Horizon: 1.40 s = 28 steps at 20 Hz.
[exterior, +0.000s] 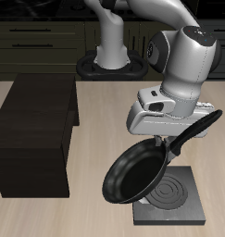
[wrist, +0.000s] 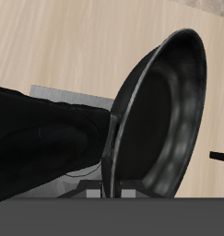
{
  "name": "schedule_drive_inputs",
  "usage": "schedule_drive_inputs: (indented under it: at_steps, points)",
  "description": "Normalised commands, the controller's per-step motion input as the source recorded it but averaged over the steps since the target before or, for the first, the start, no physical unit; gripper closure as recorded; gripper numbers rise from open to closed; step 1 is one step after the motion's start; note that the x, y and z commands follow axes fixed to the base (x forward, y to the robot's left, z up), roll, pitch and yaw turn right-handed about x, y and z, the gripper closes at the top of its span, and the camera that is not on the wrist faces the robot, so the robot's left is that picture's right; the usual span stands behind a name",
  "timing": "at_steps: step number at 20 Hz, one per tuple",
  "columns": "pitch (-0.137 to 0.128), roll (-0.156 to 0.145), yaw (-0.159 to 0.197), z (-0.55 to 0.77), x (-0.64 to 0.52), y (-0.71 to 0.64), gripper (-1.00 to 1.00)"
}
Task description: Place the frypan on the flat stove
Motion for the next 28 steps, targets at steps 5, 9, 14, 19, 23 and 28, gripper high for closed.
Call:
schedule_drive_inputs:
  at_steps: [5, 9, 14, 19, 23, 28]
  points:
    - [0.046, -0.002, 0.017, -0.34, -0.03, 0.05, 1.00]
    - [0.106, -0.054, -0.007, -0.56, -0.13, 0.06, 1.00]
    - [0.025, 0.020, 0.050, -0.32, -0.22, 0.16, -1.00]
    - [0.014, 0.062, -0.012, -0.04, -0.22, 0.13, -1.00]
    - [-0.013, 0.027, 0.000, 0.08, -0.13, 0.01, -1.00]
    - [-0.038, 0.069, -0.004, 0.13, -0.31, 0.08, -1.00]
